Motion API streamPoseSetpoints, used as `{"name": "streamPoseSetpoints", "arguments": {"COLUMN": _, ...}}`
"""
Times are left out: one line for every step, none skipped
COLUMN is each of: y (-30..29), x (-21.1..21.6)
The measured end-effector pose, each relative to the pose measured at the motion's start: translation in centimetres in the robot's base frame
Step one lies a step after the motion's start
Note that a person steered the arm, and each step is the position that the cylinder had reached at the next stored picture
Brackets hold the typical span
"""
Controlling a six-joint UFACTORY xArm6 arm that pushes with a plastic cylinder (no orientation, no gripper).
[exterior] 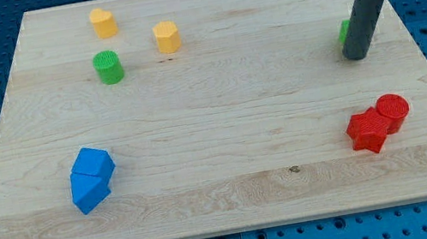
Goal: Point at the green circle
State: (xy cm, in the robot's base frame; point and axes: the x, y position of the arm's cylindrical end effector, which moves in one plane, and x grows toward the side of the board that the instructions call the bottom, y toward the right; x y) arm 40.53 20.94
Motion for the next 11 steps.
{"name": "streamPoseSetpoints", "arguments": {"y": -1.1, "x": 0.2}}
{"name": "streamPoseSetpoints", "arguments": {"y": -5.5, "x": 2.0}}
{"name": "streamPoseSetpoints", "arguments": {"y": -11.6, "x": 2.7}}
{"name": "streamPoseSetpoints", "arguments": {"y": -18.1, "x": 3.5}}
{"name": "streamPoseSetpoints", "arguments": {"y": -24.3, "x": 4.2}}
{"name": "streamPoseSetpoints", "arguments": {"y": -30.8, "x": 4.1}}
{"name": "streamPoseSetpoints", "arguments": {"y": -36.5, "x": 2.5}}
{"name": "streamPoseSetpoints", "arguments": {"y": -40.8, "x": 0.0}}
{"name": "streamPoseSetpoints", "arguments": {"y": -41.8, "x": -3.5}}
{"name": "streamPoseSetpoints", "arguments": {"y": -39.2, "x": -5.2}}
{"name": "streamPoseSetpoints", "arguments": {"y": -35.7, "x": -5.1}}
